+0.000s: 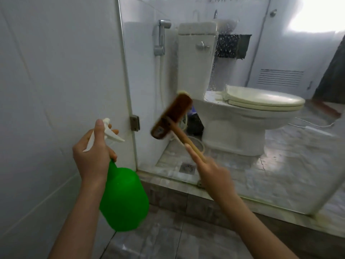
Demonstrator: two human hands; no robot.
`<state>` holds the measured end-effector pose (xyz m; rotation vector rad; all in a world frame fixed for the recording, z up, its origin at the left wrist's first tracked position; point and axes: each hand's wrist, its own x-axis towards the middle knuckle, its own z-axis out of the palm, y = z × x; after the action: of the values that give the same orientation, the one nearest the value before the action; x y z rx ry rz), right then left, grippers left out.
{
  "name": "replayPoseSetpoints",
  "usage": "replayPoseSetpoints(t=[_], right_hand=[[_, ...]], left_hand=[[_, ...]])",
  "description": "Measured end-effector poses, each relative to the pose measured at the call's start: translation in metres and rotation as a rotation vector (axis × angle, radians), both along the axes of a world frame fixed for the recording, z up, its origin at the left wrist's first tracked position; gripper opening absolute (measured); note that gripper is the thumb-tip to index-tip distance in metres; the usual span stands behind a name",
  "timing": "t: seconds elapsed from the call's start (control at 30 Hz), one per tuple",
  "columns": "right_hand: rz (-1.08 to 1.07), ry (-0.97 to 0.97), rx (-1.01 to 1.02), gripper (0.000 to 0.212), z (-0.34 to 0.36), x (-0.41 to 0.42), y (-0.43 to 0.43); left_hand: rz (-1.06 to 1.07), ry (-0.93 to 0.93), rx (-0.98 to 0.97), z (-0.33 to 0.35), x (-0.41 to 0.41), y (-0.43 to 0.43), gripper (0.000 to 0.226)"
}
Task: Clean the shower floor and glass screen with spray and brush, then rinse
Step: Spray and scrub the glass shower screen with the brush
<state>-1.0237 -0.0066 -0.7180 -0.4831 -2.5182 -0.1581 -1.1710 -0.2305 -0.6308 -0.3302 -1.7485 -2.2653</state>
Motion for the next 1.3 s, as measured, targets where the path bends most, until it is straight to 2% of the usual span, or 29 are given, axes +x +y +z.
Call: replayPoseSetpoints(t=[0.07, 0.13, 0.27, 0.37, 0.43, 0.53, 0.63, 0.7, 0.8, 0.83, 0.9, 1.0, 1.1, 1.17, 1.23, 1.3], right_hand=[[-0.03, 0.005, -0.087, 0.109, -0.032, 0.055, 0.006], [-0.066, -0.019, -0.169, 0.11, -0.048, 0.076, 0.005], [0.011, -0.011, -0.054, 0.102, -0.039, -0.002, -0.009], [0.021, -0.086, 0.048, 0.102, -0.036, -0.041, -0.01], [0.016, -0.174, 0.018, 0.107, -0.054, -0.009, 0.003], [-0.007, -0.263, -0.061, 0.129, -0.086, 0.073, 0.023], [-0.069, -0.332, -0.151, 0.133, -0.102, 0.075, 0.015], [-0.028, -0.345, -0.079, 0.126, -0.098, 0.029, -0.01], [0.097, -0.438, -0.054, 0.094, -0.085, -0.041, -0.036], [0.113, -0.48, -0.079, 0.09, -0.087, -0.048, -0.037], [0.061, -0.449, -0.074, 0.099, -0.098, -0.026, -0.025], [-0.036, -0.335, -0.093, 0.131, -0.124, 0.072, 0.014], [-0.133, -0.39, -0.32, 0.138, -0.132, 0.119, 0.021], [-0.14, -0.385, -0.306, 0.137, -0.132, 0.09, 0.007], [-0.061, -0.367, -0.165, 0.135, -0.124, 0.042, -0.013], [0.037, -0.398, -0.103, 0.119, -0.125, 0.011, -0.015]], left_hand=[[-0.023, -0.018, -0.006, -0.008, 0.001, -0.002, 0.028], [-0.035, -0.033, -0.035, -0.015, 0.002, -0.002, 0.028], [-0.033, -0.053, -0.08, -0.026, 0.002, 0.0, 0.028], [-0.019, -0.078, -0.072, -0.031, 0.001, 0.002, 0.03], [-0.035, -0.089, -0.052, -0.031, 0.001, 0.002, 0.027], [-0.064, -0.092, -0.062, -0.034, 0.002, 0.003, 0.026], [-0.054, -0.098, -0.121, -0.041, 0.001, 0.005, 0.026], [-0.041, -0.105, -0.136, -0.046, 0.0, 0.007, 0.027], [-0.018, -0.104, -0.15, -0.053, -0.001, 0.011, 0.028], [-0.018, -0.11, -0.148, -0.056, -0.001, 0.012, 0.028], [-0.031, -0.136, -0.139, -0.06, 0.0, 0.014, 0.027], [-0.076, -0.161, -0.152, -0.066, 0.004, 0.015, 0.028], [-0.098, -0.158, -0.174, -0.07, 0.005, 0.015, 0.027], [-0.114, -0.146, -0.19, -0.072, 0.007, 0.018, 0.028], [-0.116, -0.131, -0.199, -0.072, 0.01, 0.023, 0.03], [-0.104, -0.122, -0.201, -0.071, 0.012, 0.026, 0.031]])
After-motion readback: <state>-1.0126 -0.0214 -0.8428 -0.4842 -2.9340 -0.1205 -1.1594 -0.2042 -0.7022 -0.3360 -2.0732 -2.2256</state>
